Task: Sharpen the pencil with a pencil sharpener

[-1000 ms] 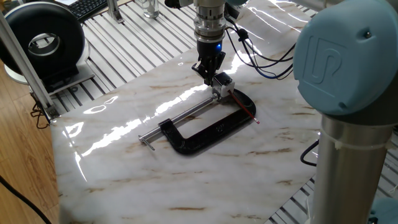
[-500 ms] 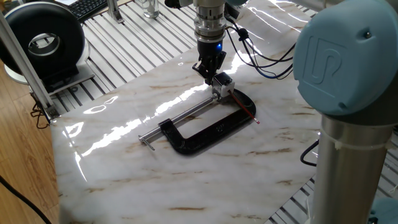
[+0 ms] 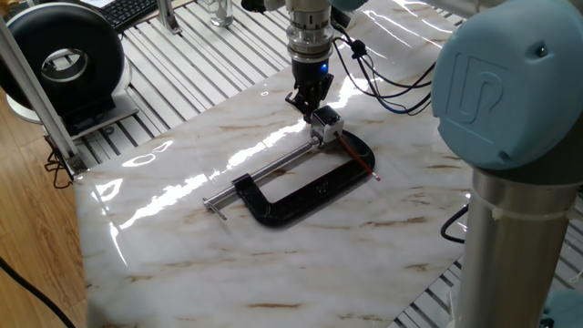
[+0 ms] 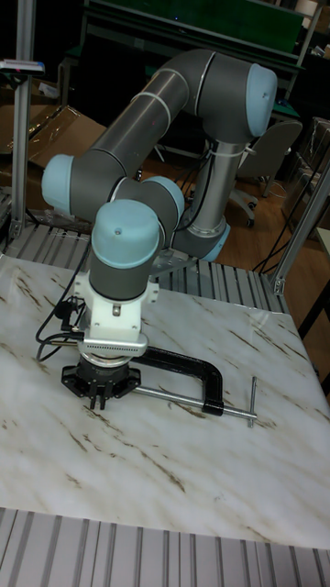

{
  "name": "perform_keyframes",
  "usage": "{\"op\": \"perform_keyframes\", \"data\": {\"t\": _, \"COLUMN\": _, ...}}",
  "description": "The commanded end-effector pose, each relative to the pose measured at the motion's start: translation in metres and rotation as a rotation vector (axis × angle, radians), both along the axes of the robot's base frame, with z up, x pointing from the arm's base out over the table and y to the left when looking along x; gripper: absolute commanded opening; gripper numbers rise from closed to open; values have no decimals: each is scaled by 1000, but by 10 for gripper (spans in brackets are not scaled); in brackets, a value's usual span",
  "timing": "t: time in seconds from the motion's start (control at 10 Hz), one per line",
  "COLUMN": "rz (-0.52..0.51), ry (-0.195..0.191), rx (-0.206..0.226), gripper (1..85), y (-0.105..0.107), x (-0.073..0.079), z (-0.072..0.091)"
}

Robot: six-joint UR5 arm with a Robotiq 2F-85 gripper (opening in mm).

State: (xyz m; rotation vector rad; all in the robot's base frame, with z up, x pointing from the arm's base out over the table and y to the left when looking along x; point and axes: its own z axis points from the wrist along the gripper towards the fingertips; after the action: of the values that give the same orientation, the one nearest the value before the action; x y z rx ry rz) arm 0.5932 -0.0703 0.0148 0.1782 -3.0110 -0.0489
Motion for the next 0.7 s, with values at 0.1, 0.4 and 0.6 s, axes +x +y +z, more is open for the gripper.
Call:
{"op": "perform_keyframes", "data": {"t": 0.1, "rz": 33, "ry": 14, "rx": -24, "gripper": 10, "y": -11, "x": -5, "z": 5}}
{"op": "perform_keyframes", "data": {"t": 0.4, "rz": 47, "ry": 47, "rx": -55, "gripper": 10, "y": -18, "x": -11, "z": 9}}
{"op": "perform_keyframes", "data": {"t": 0.6, "rz": 46, "ry": 77, "rx": -67, "gripper": 10, "y": -19, "x": -17, "z": 12}}
